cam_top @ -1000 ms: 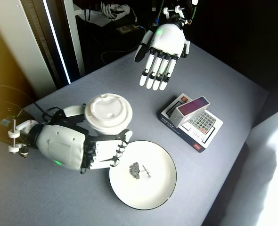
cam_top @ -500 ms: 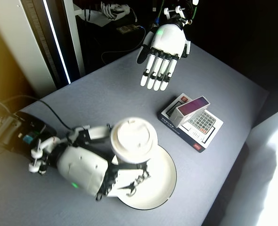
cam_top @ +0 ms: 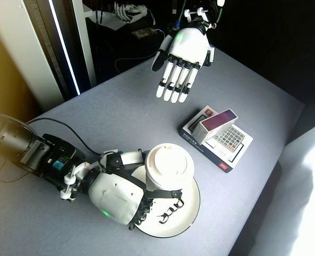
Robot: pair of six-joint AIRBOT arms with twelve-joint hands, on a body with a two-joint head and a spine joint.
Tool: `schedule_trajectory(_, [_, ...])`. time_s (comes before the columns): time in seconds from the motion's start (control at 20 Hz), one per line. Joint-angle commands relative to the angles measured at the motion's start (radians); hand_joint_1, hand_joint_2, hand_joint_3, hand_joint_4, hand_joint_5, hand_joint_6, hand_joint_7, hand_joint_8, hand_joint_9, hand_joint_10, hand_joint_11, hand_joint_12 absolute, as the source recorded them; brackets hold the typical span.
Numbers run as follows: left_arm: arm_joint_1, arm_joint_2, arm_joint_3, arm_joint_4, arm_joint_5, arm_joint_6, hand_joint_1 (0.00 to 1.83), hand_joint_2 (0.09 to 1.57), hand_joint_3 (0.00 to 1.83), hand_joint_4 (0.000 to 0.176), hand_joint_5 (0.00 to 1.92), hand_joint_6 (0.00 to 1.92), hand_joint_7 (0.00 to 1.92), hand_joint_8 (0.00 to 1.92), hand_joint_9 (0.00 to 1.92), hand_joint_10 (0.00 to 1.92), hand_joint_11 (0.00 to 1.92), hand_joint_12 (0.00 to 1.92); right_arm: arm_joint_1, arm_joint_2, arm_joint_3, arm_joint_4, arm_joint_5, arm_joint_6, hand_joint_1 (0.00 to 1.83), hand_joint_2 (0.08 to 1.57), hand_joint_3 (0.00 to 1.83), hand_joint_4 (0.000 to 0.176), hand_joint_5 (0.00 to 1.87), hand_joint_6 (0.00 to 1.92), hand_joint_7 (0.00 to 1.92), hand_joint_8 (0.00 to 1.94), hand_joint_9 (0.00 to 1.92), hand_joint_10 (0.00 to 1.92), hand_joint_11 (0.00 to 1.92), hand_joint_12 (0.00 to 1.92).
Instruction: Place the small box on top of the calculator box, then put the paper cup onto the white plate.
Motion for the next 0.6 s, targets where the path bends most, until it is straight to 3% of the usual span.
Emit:
schedule_trajectory(0.0, [-0.013, 0.005, -0.009, -0.027, -0.074, -0.005, 0.3, 1.32, 0.0, 0.0, 0.37, 0.01, 0.38, 0.0, 0.38, 0.0, 0.03, 0.82, 0.009, 0.004, 0.01, -0.014, 0.165, 0.029, 1.37, 1.14, 0.0, 0.0, 0.78, 1.15, 0.98, 0.98, 0.86, 1.29, 0.61, 1.21])
schedule_trajectory(0.25, [-0.021, -0.001, -0.019, 0.009, -0.053, -0.045, 0.36, 1.31, 0.0, 0.0, 0.36, 0.0, 0.37, 0.0, 0.37, 0.0, 0.03, 0.8, 0.012, -0.045, 0.047, 0.02, 0.202, 0.048, 1.37, 1.14, 0.0, 0.0, 0.85, 1.1, 0.94, 1.0, 0.88, 1.27, 0.64, 1.14])
schedule_trajectory(0.4, [-0.036, -0.001, -0.039, 0.069, -0.025, -0.096, 0.34, 1.3, 0.0, 0.0, 0.42, 0.0, 0.42, 0.0, 0.43, 0.01, 0.08, 0.77, 0.015, -0.072, 0.071, 0.039, 0.214, 0.052, 1.37, 1.15, 0.0, 0.0, 0.79, 1.12, 1.0, 1.01, 0.8, 1.34, 0.57, 1.25])
schedule_trajectory(0.55, [-0.038, -0.001, -0.055, 0.077, -0.013, -0.11, 0.33, 1.33, 0.01, 0.0, 0.36, 0.0, 0.35, 0.0, 0.35, 0.0, 0.0, 0.75, 0.015, -0.09, 0.084, 0.041, 0.221, 0.054, 1.37, 1.15, 0.0, 0.0, 0.76, 1.14, 0.99, 0.98, 0.86, 1.3, 0.64, 1.23])
